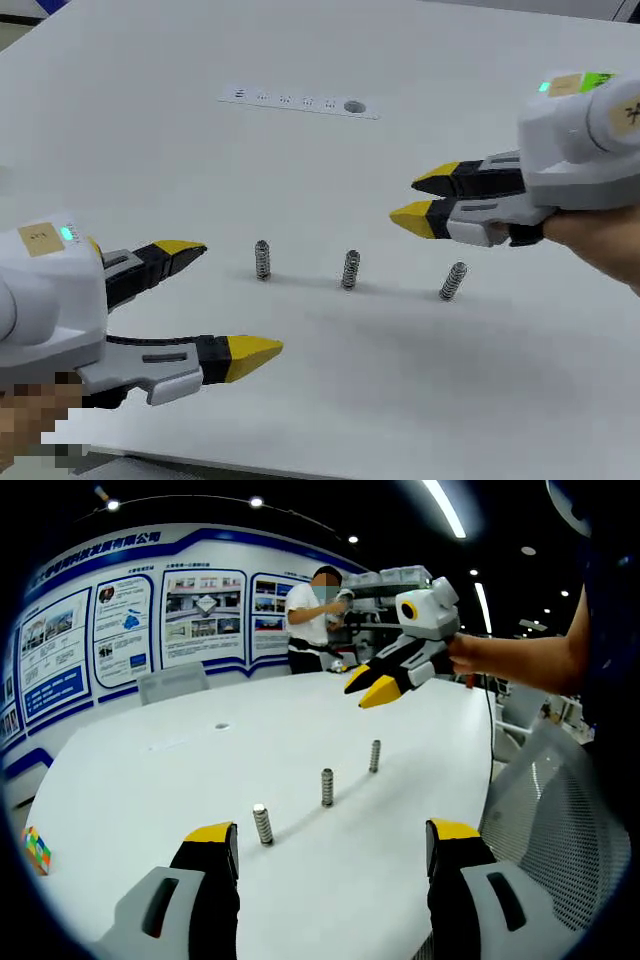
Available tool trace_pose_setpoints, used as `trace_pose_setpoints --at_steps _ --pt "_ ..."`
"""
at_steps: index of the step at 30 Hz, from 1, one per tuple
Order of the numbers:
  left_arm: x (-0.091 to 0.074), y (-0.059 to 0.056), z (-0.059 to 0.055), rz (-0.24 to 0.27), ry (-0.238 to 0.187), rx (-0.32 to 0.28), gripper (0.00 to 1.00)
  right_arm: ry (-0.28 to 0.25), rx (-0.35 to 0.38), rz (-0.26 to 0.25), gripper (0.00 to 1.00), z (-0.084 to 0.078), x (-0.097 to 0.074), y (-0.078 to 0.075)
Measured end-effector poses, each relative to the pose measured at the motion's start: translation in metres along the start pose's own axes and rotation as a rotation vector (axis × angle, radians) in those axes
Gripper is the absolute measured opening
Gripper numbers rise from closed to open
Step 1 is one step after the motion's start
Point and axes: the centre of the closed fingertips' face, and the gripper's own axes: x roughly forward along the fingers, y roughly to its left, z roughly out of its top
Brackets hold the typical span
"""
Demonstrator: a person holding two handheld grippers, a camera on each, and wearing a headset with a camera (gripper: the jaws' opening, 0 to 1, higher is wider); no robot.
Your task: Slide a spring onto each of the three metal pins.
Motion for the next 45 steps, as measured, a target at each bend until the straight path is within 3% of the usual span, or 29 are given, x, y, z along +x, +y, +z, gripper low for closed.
trace_pose_setpoints --at_steps 11,22,32,45 --pt "0.001 0.002 -0.002 0.005 0.003 0.007 0.79 -0.017 0.045 -0.042 0.35 -0.037 -0.031 -0.012" --pt "-0.002 0.007 -0.008 0.017 0.013 0.004 0.79 -0.018 0.061 -0.05 0.45 -0.074 -0.048 -0.001" --pt "0.0 0.007 -0.012 0.016 0.021 0.002 0.79 -0.018 0.066 -0.066 0.52 -0.09 -0.054 0.006" --pt "-0.002 0.006 -0.015 0.019 0.026 -0.005 0.79 -0.027 0.083 -0.06 0.62 -0.1 -0.053 0.018"
